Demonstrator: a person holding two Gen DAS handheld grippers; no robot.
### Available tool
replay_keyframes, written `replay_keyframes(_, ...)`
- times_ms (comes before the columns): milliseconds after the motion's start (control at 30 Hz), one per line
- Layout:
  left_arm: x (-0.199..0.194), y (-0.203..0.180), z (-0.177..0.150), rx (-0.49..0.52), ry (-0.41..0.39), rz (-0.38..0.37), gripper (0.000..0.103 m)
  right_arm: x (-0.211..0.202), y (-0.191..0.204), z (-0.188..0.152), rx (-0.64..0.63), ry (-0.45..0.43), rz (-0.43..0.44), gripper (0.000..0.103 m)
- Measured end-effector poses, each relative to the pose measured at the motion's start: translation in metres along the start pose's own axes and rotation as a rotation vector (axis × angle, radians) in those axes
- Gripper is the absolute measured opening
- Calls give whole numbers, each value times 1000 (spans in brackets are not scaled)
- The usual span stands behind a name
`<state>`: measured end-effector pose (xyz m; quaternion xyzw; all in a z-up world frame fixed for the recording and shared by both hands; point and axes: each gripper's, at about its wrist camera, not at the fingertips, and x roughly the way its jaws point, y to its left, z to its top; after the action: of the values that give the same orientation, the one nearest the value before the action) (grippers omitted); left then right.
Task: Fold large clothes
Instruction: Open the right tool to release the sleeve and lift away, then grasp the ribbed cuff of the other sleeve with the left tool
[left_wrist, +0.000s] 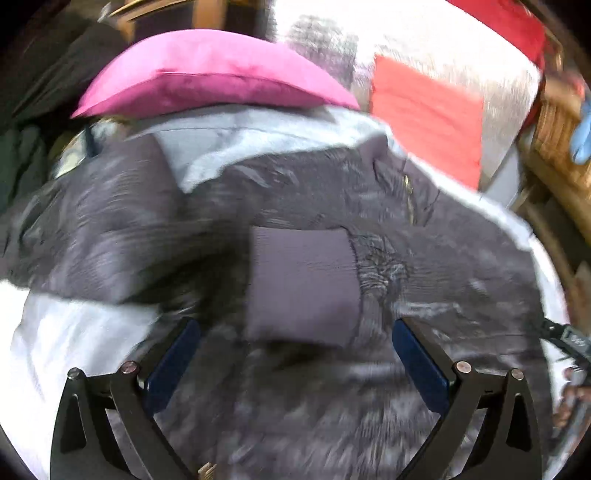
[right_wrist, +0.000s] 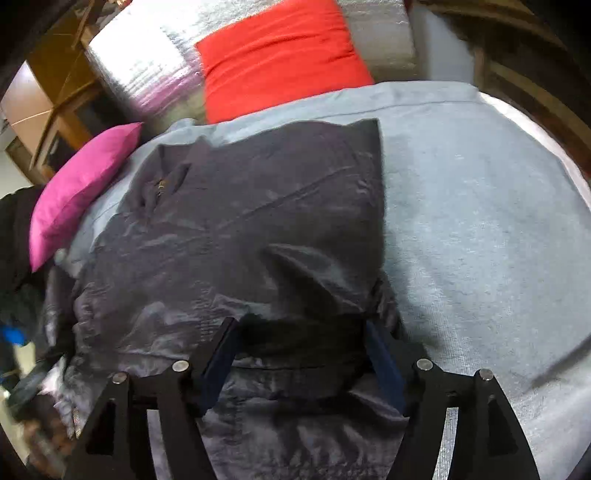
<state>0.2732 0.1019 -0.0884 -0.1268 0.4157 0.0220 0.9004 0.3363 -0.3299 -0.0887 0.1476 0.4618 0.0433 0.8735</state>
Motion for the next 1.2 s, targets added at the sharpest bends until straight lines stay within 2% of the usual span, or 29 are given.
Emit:
replay_keyframes(33, -12, 18, -1, -39, -12, -19, 103, -14, 4, -2, 1, -45, -6, 73)
replay_keyframes(100, -29, 51, -5, -114, -21, -51, 103, -50, 12, -12, -23, -145, 42, 73)
replay_keyframes(167, -48, 110, -12, -251, -26, -73, 103, -84, 17, -36, -38, -220, 63, 73)
replay_keyframes(200, -51, 127, -15, -290, -26, -72, 103, -94, 20, -51, -59, -228, 81, 73)
replay_keyframes(233, -59, 163, -19, -359, -38, -51, 103, -100, 21, -65, -74, -229, 87, 73)
replay_keyframes(400, -82, 280, -22, -546, -81, 82, 103, -114, 15, -138, -81, -189, 58, 73)
replay_keyframes(567, -88, 380, -10, -792, -108, 128, 103, -109, 10, -158, -74, -161, 27, 73)
replay_keyframes(667, -87, 420, 0, -943, -123, 95, 103, -103, 19, -159, -77, -157, 17, 73)
replay_keyframes(800, -81, 448, 9, -1113, -138, 53, 103, -96, 20, -162, -78, -150, 3, 73)
replay_keyframes(933, -69, 460, 13, -1195, -113, 79, 101, -91, 23, -163, -95, -145, -16, 73)
replay_keyframes(967, -66, 464, 15, -1205, -106, 80, 91, -90, 23, -164, -100, -145, -19, 73)
replay_keyframes(1000, -63, 465, 16, -1210, -98, 81, 77, -90, 23, -164, -101, -146, -18, 73)
replay_keyframes(1033, -59, 470, 19, -1221, -77, 77, 72, -91, 22, -164, -100, -147, -15, 73)
replay_keyframes(1067, -54, 472, 21, -1230, -57, 64, 62, -91, 22, -164, -98, -146, -12, 73)
replay_keyframes(1100, -52, 473, 22, -1234, -46, 52, 48, -91, 21, -164, -97, -147, -11, 73)
replay_keyframes(1133, -52, 474, 23, -1236, -39, 47, 39, -91, 20, -165, -95, -149, -9, 73)
replay_keyframes(1200, -58, 471, 28, -1210, -42, 59, 10, -90, 20, -166, -94, -151, -9, 73)
